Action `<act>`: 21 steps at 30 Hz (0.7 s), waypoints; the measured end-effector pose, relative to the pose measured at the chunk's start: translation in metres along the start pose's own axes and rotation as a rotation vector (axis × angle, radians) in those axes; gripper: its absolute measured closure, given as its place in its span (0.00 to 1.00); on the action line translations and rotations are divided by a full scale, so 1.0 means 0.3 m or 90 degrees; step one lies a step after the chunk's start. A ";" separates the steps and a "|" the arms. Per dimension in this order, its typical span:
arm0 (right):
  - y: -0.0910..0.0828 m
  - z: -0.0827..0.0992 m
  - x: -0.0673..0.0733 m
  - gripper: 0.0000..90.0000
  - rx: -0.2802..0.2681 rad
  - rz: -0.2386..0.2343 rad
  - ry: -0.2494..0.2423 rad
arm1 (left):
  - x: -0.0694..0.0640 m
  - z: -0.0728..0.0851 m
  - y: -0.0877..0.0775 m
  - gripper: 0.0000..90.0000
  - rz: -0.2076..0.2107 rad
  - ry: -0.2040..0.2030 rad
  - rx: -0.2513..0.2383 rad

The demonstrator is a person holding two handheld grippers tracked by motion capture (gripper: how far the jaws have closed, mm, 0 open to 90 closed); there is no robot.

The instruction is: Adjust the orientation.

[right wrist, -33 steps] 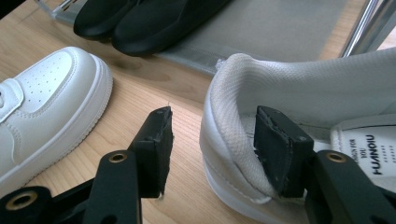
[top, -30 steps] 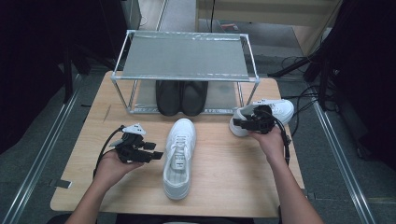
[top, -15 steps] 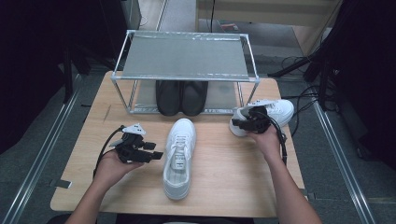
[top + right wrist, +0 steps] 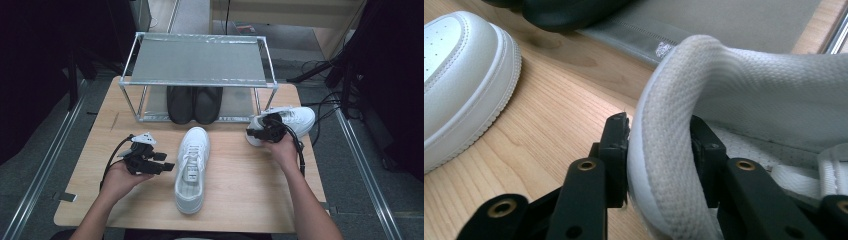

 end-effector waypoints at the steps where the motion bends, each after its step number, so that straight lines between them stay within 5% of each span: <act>1: 0.000 -0.002 0.000 0.77 0.001 -0.002 0.000 | 0.000 0.000 -0.001 0.48 0.000 0.001 -0.001; 4: 0.000 -0.010 0.007 0.83 0.013 -0.001 0.011 | 0.001 0.000 -0.004 0.48 -0.002 0.002 -0.001; 9: -0.006 -0.027 0.028 0.84 0.028 0.040 -0.033 | 0.008 0.001 -0.014 0.48 -0.001 0.000 -0.009; 13: -0.036 -0.036 0.024 0.84 0.003 0.040 -0.026 | 0.017 0.001 -0.018 0.48 -0.004 -0.003 -0.012; 21: -0.055 -0.042 0.043 0.84 0.013 0.051 -0.045 | 0.023 0.002 -0.026 0.49 -0.007 -0.006 -0.016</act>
Point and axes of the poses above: each handheld gripper's, and its own axes: y roughly forward along the jaws, z roughly out of its underside, x roughly to its left, the point moved 2 cm from there along y, roughly forward along the jaws, and after that the axes turned 2 degrees about -z, right-handed, at the moved point
